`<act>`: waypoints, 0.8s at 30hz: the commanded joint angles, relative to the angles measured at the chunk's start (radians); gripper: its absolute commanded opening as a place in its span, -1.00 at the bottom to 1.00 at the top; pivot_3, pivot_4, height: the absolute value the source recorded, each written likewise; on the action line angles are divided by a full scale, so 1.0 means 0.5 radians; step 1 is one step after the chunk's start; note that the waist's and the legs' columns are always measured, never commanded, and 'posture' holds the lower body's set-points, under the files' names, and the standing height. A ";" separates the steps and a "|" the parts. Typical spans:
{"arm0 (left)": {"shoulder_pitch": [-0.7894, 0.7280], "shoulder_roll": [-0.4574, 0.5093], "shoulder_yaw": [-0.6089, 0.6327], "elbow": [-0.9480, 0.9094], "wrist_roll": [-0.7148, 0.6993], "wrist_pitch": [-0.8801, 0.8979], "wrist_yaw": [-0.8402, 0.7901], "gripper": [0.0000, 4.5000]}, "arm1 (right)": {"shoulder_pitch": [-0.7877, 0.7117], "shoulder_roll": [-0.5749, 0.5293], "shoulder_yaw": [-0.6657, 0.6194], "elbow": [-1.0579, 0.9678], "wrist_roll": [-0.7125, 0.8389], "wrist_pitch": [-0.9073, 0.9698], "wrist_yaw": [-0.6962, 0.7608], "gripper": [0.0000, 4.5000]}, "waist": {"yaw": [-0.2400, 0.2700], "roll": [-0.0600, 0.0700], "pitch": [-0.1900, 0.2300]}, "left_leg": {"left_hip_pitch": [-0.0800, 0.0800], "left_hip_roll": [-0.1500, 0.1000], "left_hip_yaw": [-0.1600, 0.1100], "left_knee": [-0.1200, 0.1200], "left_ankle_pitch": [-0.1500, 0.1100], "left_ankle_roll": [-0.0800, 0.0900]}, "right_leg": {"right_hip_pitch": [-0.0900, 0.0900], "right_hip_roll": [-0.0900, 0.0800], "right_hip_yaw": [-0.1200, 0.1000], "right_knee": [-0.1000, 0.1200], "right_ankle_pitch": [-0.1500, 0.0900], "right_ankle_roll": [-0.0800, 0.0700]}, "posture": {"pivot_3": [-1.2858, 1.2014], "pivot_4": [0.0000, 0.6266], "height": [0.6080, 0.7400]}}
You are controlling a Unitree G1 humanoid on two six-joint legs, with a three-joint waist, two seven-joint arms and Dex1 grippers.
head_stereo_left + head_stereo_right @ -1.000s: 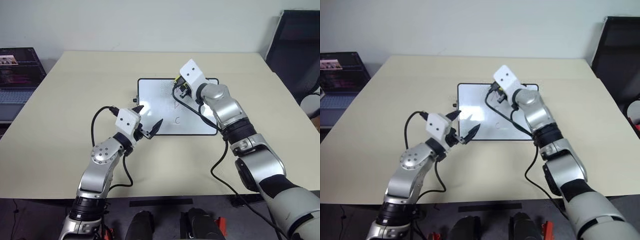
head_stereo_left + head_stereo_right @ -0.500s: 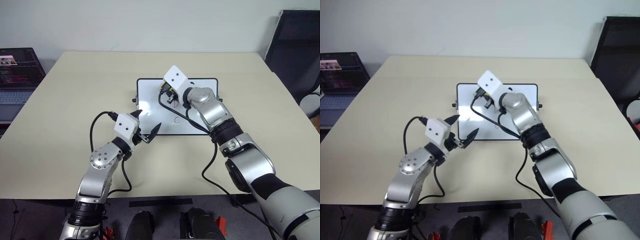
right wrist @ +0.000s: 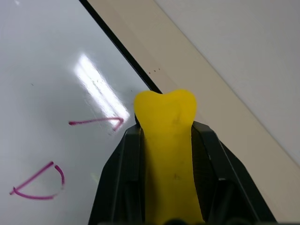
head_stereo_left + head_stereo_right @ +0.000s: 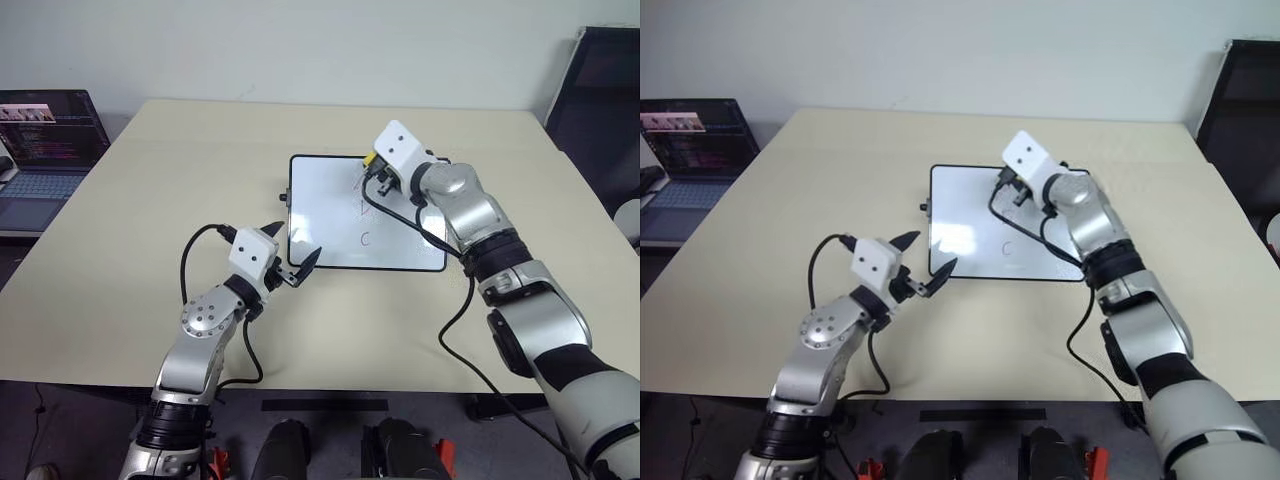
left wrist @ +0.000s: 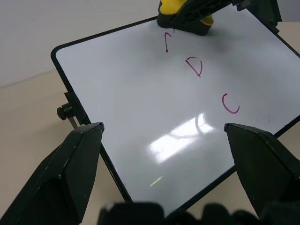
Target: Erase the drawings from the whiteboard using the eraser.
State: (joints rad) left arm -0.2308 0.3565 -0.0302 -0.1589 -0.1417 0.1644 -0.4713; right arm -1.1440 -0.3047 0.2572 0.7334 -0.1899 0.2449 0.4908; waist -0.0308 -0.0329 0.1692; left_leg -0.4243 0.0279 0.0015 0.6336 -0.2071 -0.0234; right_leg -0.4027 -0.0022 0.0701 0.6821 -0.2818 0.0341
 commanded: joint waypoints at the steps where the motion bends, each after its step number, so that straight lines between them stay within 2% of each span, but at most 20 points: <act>1: -0.047 0.006 0.030 -0.042 -0.009 -0.045 -0.006 1.00 | 0.063 -0.039 -0.012 0.002 -0.045 0.054 -0.015 -0.52 | 0.000 0.000 0.000 | 0.000 0.000 0.000 0.000 0.000 0.000 | 0.000 0.000 0.000 0.000 0.000 0.000 | 0.03 -0.52 1.00; 11: -0.056 0.007 0.024 -0.099 -0.009 0.001 0.008 1.00 | 0.027 0.154 0.017 0.012 -0.034 0.068 -0.044 -0.52 | -0.028 0.000 0.000 | 0.002 0.002 0.000 0.001 0.001 0.001 | 0.001 0.001 0.002 0.000 0.001 0.001 | 0.03 -0.52 1.00; 24: 0.030 0.006 0.045 -0.251 -0.004 0.093 0.078 1.00 | -0.186 0.478 0.015 0.321 -0.061 -0.095 -0.090 -0.52 | -0.105 0.000 0.000 | 0.017 0.004 0.000 -0.001 0.001 0.001 | 0.013 0.003 0.003 0.000 0.002 -0.001 | 0.03 -0.52 1.00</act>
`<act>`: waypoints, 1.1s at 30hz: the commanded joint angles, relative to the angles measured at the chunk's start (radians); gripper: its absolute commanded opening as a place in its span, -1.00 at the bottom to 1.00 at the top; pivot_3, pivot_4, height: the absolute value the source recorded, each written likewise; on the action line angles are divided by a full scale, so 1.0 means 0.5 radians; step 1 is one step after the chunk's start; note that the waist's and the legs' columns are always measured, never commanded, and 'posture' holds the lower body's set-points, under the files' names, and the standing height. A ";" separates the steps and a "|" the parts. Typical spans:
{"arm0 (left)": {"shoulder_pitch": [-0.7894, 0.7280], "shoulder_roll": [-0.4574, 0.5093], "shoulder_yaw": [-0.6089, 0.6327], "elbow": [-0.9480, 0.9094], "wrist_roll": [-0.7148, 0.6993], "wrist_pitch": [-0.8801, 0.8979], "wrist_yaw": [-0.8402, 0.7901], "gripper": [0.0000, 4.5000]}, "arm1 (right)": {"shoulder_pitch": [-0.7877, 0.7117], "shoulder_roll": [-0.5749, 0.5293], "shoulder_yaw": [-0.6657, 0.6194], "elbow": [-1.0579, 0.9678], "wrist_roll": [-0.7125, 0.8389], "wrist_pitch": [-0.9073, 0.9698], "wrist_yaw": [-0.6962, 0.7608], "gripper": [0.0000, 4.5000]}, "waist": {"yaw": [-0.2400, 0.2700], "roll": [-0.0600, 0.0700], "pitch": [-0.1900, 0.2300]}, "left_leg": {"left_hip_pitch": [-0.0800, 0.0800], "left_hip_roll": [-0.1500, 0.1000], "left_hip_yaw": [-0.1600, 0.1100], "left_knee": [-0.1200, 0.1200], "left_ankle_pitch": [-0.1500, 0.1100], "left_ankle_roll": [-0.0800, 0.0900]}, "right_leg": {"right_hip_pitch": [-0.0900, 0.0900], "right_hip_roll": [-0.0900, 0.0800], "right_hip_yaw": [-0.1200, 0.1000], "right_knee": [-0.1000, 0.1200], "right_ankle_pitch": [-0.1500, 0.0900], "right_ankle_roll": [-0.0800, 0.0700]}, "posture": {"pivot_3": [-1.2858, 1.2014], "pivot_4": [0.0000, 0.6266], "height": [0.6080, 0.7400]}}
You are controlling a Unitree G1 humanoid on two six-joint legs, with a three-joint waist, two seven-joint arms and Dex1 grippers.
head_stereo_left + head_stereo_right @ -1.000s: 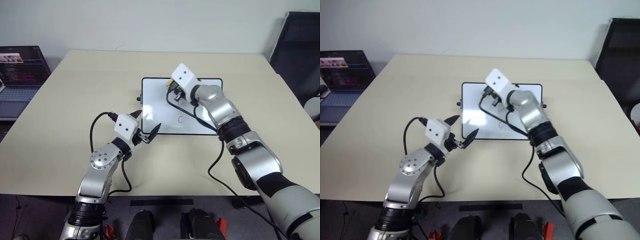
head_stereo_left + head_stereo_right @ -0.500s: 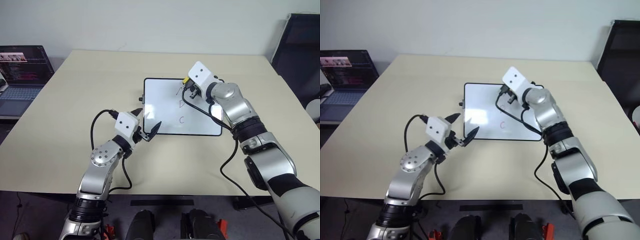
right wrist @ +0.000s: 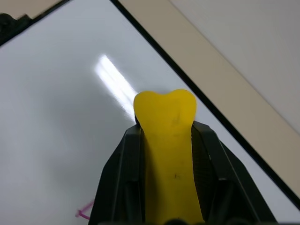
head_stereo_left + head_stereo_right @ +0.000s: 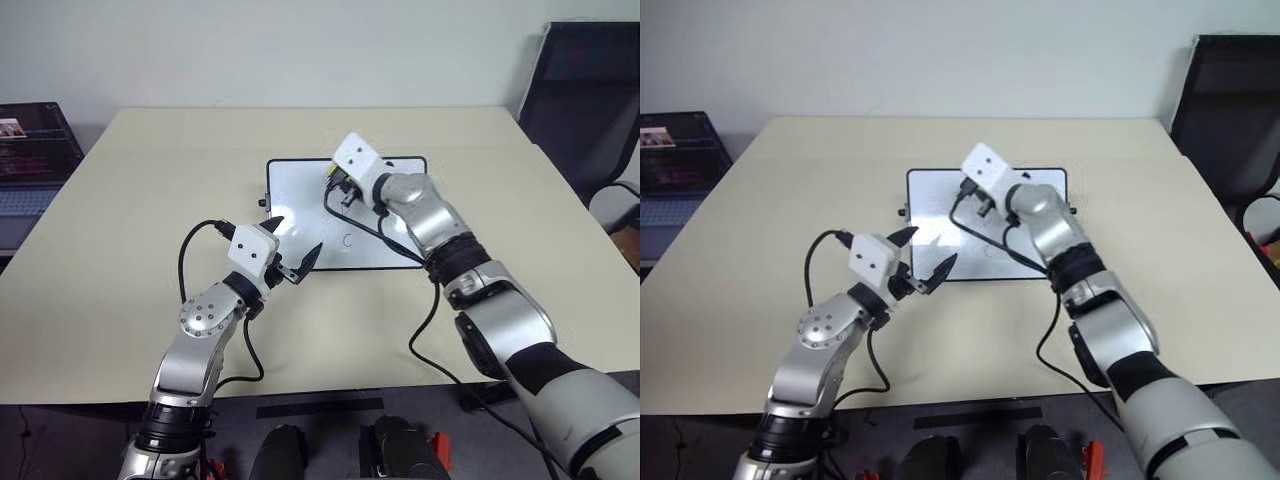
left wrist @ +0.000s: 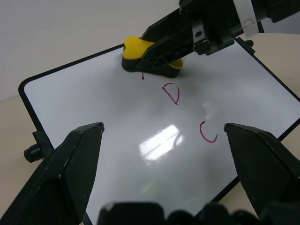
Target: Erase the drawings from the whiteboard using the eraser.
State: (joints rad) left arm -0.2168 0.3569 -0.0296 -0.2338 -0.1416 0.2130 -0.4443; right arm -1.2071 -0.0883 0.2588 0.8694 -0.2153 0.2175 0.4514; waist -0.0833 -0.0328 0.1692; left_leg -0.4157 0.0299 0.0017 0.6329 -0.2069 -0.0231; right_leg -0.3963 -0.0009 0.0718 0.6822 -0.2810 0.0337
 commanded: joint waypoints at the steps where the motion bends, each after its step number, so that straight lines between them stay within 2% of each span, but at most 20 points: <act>1: 0.004 0.004 0.042 -0.105 -0.003 -0.002 0.027 1.00 | -0.072 0.072 0.012 0.061 -0.008 -0.047 -0.014 -0.52 | 0.000 0.000 0.000 | 0.000 0.000 0.000 0.000 0.000 0.000 | 0.000 0.000 0.000 0.000 0.000 0.000 | 0.03 -0.52 1.00; 14: -0.007 0.003 0.033 -0.090 -0.007 -0.010 0.041 1.00 | -0.066 0.154 0.013 0.060 -0.018 -0.052 -0.023 -0.52 | 0.001 0.000 0.001 | 0.000 -0.001 -0.003 -0.006 0.000 0.000 | 0.000 -0.001 -0.001 -0.003 0.000 0.000 | 0.03 -0.52 1.00; 20: -0.015 0.001 0.027 -0.066 -0.010 -0.026 0.030 1.00 | -0.099 0.007 -0.012 0.138 -0.053 -0.103 -0.063 -0.52 | 0.009 0.000 0.001 | -0.001 -0.002 -0.003 -0.006 0.000 0.000 | 0.000 -0.001 -0.001 -0.003 0.000 0.000 | 0.03 -0.52 1.00; 25: -0.043 -0.006 0.016 -0.016 -0.012 -0.051 0.016 1.00 | -0.144 -0.136 -0.040 0.231 -0.062 -0.146 -0.091 -0.52 | 0.055 0.000 0.001 | 0.000 -0.003 -0.003 -0.005 0.000 0.000 | 0.002 -0.002 -0.002 -0.003 0.000 0.000 | 0.03 -0.52 1.00; 33: -0.062 -0.010 0.017 0.023 -0.012 -0.075 -0.010 1.00 | -0.157 -0.258 -0.043 0.306 -0.054 -0.188 -0.117 -0.52 | 0.067 0.000 0.001 | 0.000 -0.003 -0.002 -0.006 0.000 0.000 | 0.002 -0.002 -0.003 -0.005 0.000 0.000 | 0.03 -0.52 1.00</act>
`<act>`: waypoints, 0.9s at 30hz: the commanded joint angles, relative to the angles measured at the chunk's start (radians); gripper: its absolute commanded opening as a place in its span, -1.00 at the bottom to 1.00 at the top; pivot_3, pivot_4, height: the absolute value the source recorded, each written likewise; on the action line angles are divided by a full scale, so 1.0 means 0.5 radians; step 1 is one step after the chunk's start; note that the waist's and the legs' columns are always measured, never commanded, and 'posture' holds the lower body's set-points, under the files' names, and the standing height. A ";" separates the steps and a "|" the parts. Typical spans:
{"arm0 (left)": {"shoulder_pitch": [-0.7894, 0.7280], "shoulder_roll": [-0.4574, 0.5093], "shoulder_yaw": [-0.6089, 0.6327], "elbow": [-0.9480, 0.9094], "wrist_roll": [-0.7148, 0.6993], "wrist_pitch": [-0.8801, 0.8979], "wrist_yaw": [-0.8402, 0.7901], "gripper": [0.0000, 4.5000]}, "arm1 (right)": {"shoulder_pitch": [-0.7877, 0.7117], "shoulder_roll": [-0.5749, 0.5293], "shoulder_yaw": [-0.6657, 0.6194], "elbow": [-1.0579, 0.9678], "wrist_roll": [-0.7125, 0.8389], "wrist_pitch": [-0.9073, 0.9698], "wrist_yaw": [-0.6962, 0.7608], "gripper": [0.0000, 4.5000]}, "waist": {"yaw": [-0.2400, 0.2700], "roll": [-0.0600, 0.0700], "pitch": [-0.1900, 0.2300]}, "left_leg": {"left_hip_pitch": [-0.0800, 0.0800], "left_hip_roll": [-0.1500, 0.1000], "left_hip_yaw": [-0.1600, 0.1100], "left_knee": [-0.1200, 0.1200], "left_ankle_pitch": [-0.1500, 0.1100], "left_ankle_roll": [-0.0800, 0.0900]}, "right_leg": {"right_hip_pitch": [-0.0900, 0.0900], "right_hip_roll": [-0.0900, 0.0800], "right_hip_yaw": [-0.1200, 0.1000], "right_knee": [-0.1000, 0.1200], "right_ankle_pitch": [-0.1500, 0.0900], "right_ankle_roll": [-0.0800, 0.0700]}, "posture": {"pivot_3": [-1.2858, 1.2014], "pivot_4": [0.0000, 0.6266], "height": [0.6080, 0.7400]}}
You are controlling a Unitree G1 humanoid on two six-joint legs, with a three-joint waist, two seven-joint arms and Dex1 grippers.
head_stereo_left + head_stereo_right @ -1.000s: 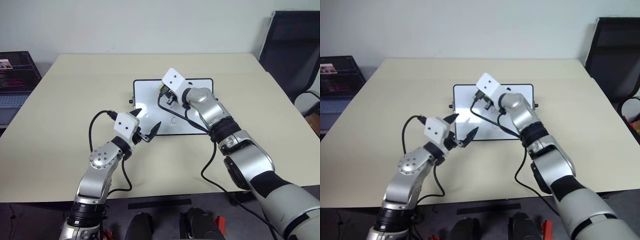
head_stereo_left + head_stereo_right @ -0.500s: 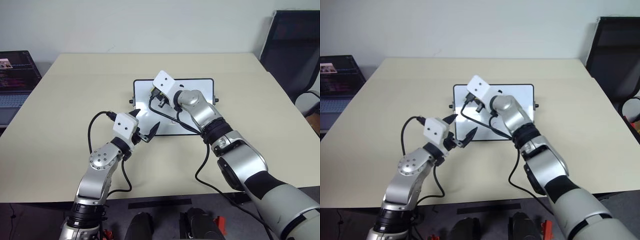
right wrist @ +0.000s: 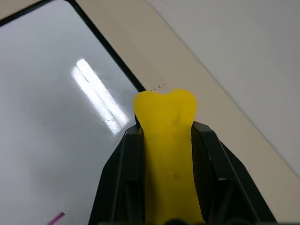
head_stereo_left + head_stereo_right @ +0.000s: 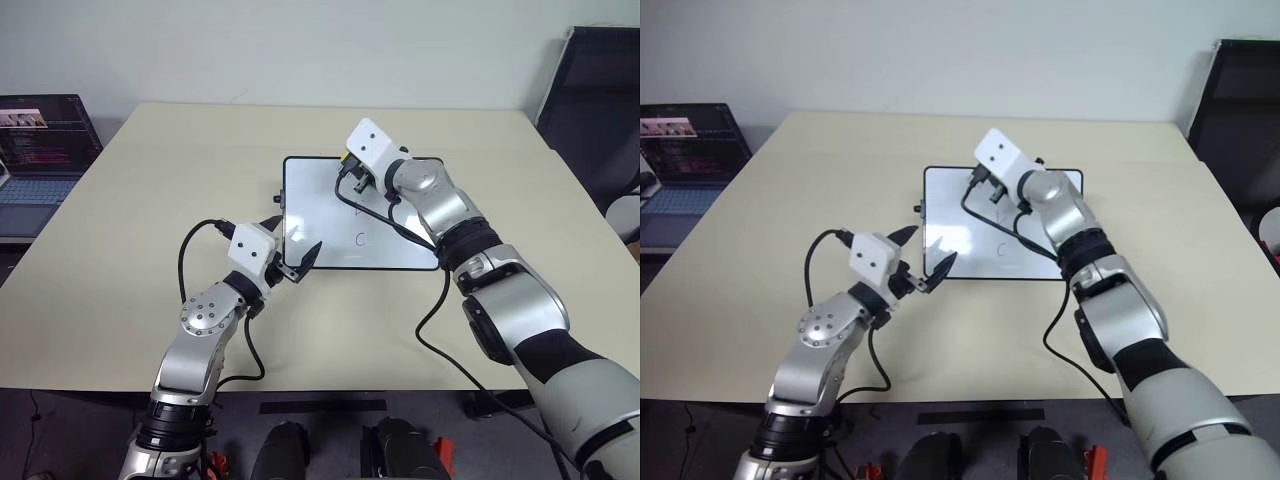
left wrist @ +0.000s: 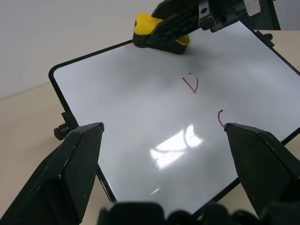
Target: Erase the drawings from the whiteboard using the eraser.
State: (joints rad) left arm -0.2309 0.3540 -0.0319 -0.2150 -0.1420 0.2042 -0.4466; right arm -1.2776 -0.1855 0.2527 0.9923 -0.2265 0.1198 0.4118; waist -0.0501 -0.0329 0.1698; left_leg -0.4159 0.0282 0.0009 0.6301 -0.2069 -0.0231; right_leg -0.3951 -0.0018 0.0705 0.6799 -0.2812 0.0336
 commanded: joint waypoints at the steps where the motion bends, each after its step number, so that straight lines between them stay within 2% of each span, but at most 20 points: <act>1: -0.035 -0.006 0.021 -0.013 -0.010 -0.057 -0.008 1.00 | -0.014 -0.076 -0.032 0.066 -0.032 0.003 -0.040 -0.52 | 0.001 0.000 0.000 | 0.000 0.000 0.000 0.000 0.000 0.000 | 0.000 0.000 0.000 0.000 0.000 0.000 | 0.03 -0.52 1.00; 18: -0.027 0.016 0.041 -0.016 -0.013 -0.058 -0.018 1.00 | 0.005 -0.093 -0.032 0.087 -0.023 -0.013 -0.052 -0.52 | 0.017 0.000 0.000 | 0.000 -0.001 0.000 0.001 0.000 0.000 | 0.001 -0.001 -0.001 0.000 0.000 0.000 | 0.03 -0.52 1.00; 27: -0.026 0.014 0.029 -0.017 -0.016 -0.056 -0.026 1.00 | 0.144 -0.177 -0.029 -0.079 -0.026 0.069 0.007 -0.52 | 0.035 0.000 0.000 | 0.000 -0.001 0.000 0.001 0.000 0.000 | 0.002 -0.001 -0.001 0.000 0.000 0.000 | 0.03 -0.52 1.00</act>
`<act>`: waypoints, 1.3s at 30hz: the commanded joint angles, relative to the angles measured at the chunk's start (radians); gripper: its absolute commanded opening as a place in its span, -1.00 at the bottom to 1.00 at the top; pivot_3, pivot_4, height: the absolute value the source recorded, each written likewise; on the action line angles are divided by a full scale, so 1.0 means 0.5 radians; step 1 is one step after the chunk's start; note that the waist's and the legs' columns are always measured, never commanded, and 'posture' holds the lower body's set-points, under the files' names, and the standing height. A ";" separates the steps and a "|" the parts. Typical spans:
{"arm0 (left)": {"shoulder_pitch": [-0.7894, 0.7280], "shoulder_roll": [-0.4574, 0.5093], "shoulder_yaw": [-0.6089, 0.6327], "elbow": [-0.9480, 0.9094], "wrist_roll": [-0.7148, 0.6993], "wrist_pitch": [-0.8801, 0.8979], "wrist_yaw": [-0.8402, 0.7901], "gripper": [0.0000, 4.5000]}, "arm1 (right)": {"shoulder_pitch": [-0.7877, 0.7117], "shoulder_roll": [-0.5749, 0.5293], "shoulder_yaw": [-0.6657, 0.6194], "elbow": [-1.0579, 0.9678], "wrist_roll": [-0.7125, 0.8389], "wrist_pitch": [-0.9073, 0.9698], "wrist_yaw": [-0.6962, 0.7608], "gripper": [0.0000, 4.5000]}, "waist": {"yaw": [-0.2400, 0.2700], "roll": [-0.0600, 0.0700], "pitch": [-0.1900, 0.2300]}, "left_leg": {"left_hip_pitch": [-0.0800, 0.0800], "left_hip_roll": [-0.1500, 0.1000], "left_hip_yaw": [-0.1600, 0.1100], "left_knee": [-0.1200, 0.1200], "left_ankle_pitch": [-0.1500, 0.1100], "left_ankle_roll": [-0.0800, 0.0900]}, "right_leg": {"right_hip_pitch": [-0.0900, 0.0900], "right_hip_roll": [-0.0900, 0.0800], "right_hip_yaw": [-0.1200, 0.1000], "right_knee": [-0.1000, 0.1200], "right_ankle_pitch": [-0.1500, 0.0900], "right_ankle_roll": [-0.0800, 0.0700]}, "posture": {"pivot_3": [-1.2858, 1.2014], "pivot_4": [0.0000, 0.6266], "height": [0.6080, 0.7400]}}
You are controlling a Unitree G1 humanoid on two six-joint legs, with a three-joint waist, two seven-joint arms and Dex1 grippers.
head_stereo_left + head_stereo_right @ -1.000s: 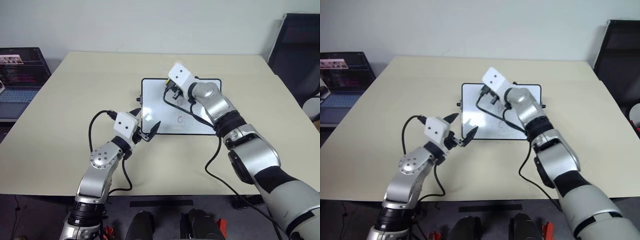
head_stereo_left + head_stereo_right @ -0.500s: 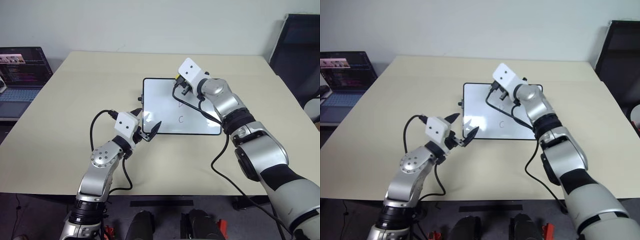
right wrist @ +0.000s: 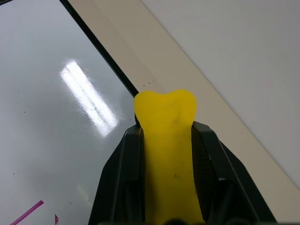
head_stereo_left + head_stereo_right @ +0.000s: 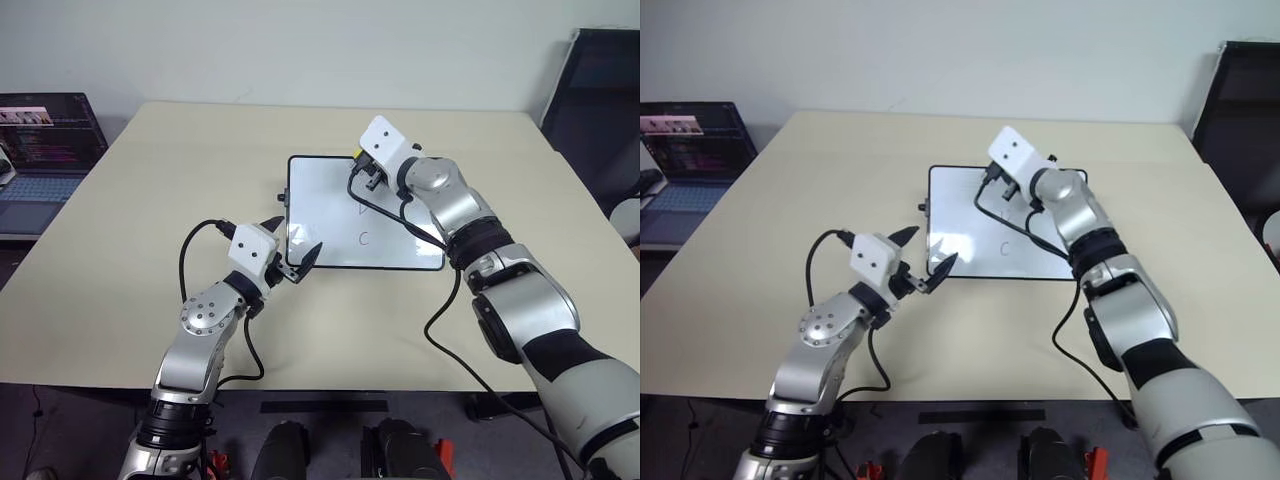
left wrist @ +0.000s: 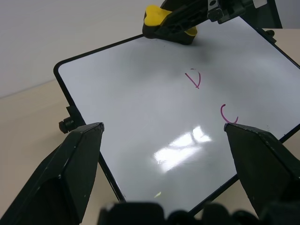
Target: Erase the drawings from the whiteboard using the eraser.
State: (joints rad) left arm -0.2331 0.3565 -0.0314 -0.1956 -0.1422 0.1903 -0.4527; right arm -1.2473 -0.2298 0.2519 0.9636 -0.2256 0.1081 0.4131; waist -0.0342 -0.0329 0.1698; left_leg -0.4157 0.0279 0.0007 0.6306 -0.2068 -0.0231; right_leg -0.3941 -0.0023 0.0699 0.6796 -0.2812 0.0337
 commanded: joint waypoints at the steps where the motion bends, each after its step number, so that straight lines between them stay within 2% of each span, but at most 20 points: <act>1: -0.023 0.009 0.029 -0.055 -0.017 -0.029 -0.015 1.00 | 0.109 -0.106 -0.031 -0.062 -0.026 0.112 0.014 -0.52 | 0.006 0.000 0.000 | 0.000 0.000 0.000 0.000 0.000 0.000 | 0.000 0.000 0.000 0.000 0.000 0.000 | 0.03 -0.52 1.00; 7: -0.019 0.014 0.036 -0.062 -0.023 -0.026 -0.030 1.00 | 0.351 -0.236 -0.110 -0.673 0.045 0.485 0.148 -0.52 | 0.011 -0.001 0.000 | 0.001 -0.001 -0.001 0.001 0.000 0.000 | 0.005 -0.001 -0.004 -0.003 0.000 0.000 | 0.03 -0.52 1.00; 10: -0.005 0.008 0.032 -0.078 -0.028 -0.012 -0.035 1.00 | 0.567 -0.291 -0.212 -1.335 0.140 0.954 0.253 -0.52 | 0.013 -0.001 0.000 | 0.001 0.000 -0.003 0.000 0.000 0.000 | 0.005 -0.001 -0.004 -0.003 -0.001 0.000 | 0.03 -0.52 1.00; 15: 0.028 0.004 0.037 -0.108 -0.043 0.011 -0.035 1.00 | 0.798 -0.286 -0.388 -2.084 0.340 1.721 0.293 -0.52 | -0.001 0.002 0.002 | -0.010 0.001 -0.003 -0.003 0.000 0.000 | -0.011 -0.001 0.001 -0.001 -0.002 0.000 | 0.03 -0.52 1.00; 18: 0.052 0.013 0.053 -0.123 -0.055 0.024 -0.032 1.00 | 0.865 -0.249 -0.526 -2.417 0.462 2.184 0.260 -0.52 | -0.006 0.003 0.002 | -0.021 0.003 -0.003 -0.003 0.000 0.000 | -0.024 -0.001 0.002 0.001 -0.001 0.000 | 0.03 -0.52 1.00; 24: 0.104 0.016 0.075 -0.170 -0.068 0.043 -0.030 1.00 | 0.897 -0.155 -0.767 -2.828 0.563 2.780 0.116 -0.52 | -0.001 0.002 0.002 | -0.022 0.000 -0.002 -0.003 -0.001 0.000 | -0.024 0.000 0.001 0.000 -0.002 0.000 | 0.03 -0.52 1.00; 27: 0.117 0.000 0.086 -0.177 -0.060 0.046 -0.014 1.00 | 0.931 -0.088 -0.848 -2.961 0.595 2.924 0.046 -0.52 | -0.001 0.002 0.002 | -0.022 0.000 -0.002 -0.003 -0.001 0.000 | -0.024 0.000 0.001 0.000 -0.002 0.000 | 0.03 -0.52 1.00; 33: 0.096 -0.041 0.075 -0.148 -0.045 0.033 0.014 1.00 | 1.098 0.106 -0.896 -3.078 0.594 2.929 -0.146 -0.52 | -0.003 0.002 0.002 | -0.022 0.000 -0.001 -0.004 0.000 0.000 | -0.024 0.001 0.001 -0.001 -0.002 0.000 | 0.03 -0.52 1.00; 39: 0.094 -0.035 0.084 -0.141 -0.049 0.028 0.007 1.00 | 1.118 0.100 -0.888 -3.072 0.636 2.899 -0.209 -0.52 | -0.003 0.002 0.002 | -0.022 0.000 -0.001 -0.003 0.000 0.000 | -0.024 0.001 0.000 -0.001 -0.002 0.000 | 0.03 -0.52 1.00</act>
State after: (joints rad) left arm -0.1718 0.3383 0.0040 -0.2384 -0.1576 0.2165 -0.4487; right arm -0.6800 -0.1746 -0.1775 -0.5453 0.0768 1.5771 0.3185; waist -0.0356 -0.0318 0.1709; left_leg -0.4267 0.0279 0.0005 0.6289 -0.2071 -0.0233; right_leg -0.4061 -0.0016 0.0701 0.6792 -0.2824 0.0338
